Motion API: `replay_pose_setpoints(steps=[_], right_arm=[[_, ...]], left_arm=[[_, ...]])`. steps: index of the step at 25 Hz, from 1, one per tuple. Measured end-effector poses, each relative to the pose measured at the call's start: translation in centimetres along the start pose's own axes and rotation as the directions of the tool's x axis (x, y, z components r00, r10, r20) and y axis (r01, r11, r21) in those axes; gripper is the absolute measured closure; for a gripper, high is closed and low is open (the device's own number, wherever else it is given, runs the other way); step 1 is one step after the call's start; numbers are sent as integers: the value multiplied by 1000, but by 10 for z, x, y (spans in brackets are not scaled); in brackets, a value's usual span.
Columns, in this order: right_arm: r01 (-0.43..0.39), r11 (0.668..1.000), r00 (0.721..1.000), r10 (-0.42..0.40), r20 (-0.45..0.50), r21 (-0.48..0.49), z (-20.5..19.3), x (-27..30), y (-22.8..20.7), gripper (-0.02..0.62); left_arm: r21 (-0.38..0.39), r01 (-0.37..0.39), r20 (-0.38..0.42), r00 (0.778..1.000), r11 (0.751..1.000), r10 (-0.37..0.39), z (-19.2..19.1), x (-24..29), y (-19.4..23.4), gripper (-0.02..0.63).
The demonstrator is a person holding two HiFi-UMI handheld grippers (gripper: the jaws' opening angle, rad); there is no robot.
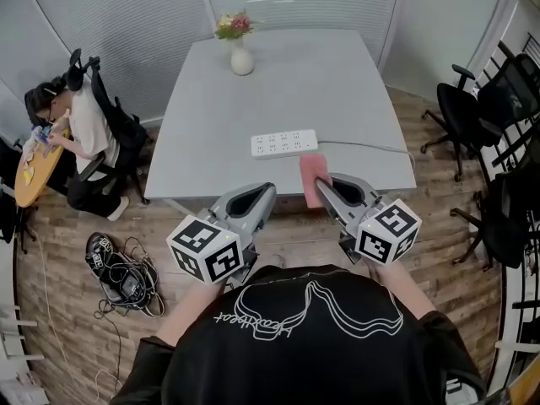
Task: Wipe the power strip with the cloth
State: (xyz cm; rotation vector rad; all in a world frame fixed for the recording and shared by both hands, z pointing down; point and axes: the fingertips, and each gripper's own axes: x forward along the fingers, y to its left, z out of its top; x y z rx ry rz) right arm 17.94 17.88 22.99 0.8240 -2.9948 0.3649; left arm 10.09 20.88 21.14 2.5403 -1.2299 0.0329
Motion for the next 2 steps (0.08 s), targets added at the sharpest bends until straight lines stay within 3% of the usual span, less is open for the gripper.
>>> replay_pose_setpoints(steps=[2], right_arm=[[-7,1000,1000,7,3,10,1,-5,0,563]], left_arm=[[7,-3,2,1000,1000,3,0,0,-5,592]])
